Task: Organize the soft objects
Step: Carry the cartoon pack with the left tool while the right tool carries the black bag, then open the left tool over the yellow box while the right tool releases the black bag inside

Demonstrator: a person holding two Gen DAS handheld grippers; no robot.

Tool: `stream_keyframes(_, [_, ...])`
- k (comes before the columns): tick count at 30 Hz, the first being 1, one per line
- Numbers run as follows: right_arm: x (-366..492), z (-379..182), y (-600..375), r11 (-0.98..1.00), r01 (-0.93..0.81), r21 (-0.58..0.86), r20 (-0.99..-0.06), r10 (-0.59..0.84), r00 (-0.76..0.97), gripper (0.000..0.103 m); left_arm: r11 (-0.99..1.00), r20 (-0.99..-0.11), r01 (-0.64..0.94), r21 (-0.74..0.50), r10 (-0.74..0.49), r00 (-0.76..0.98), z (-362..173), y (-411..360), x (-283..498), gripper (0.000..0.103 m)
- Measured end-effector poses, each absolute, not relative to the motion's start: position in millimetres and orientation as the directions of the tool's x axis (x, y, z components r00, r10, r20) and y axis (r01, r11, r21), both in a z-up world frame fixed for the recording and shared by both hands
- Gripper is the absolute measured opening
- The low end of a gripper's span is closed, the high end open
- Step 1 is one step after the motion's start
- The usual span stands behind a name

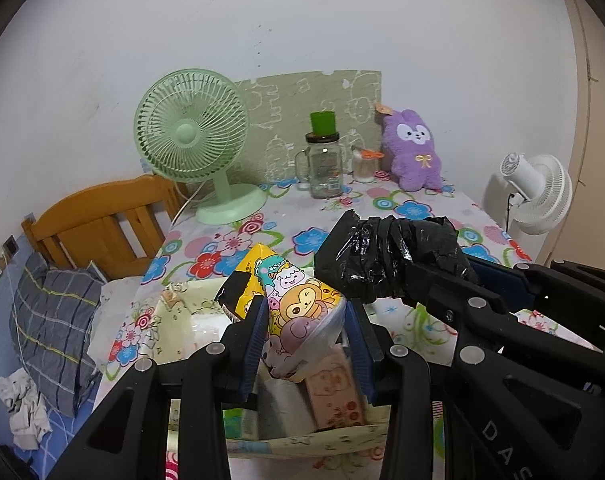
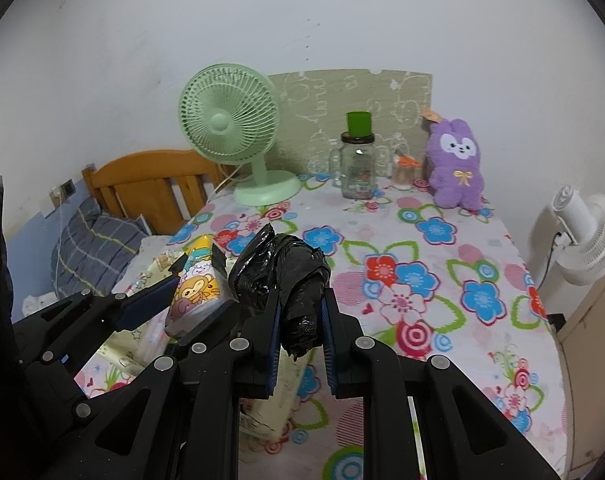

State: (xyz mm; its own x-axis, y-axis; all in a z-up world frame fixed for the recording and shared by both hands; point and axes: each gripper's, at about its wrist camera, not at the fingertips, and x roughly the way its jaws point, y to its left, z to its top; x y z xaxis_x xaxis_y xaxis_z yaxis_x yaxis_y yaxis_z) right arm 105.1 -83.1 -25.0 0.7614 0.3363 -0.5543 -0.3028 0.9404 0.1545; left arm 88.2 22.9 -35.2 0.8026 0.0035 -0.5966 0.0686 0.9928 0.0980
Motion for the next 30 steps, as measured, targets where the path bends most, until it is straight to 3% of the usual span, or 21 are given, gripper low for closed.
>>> stream_keyframes(24, [127,-49,-33,0.914,-0.38,0.144,-0.613,0.383,0.691,0.021,0.996,-0.691,0.06,0.066,0.002,0.723,-77,63,101,0.045])
stream_keyframes(25, [128,-49,-32,0.913,-0.381,0.143,-0.614,0.384,0.69,0.021,0.996,-0.691,0.06,0.067,0.003,0.723,-77,64,101,0.049])
stream_keyframes(28, [131,-52,-28,0.91,-0.388,0.146,-0.618,0.39,0.683,0.021,0.996,-0.69,0.044,0.072,0.018,0.724,-77,67,100,0.072])
stream_keyframes(30, [133,-54,-25,0.907,-0.394,0.149,-0.621,0.396,0.677,0.02,0.997,-0.686,0.035,0.076,0.027,0.727,-76,70,99,0.078])
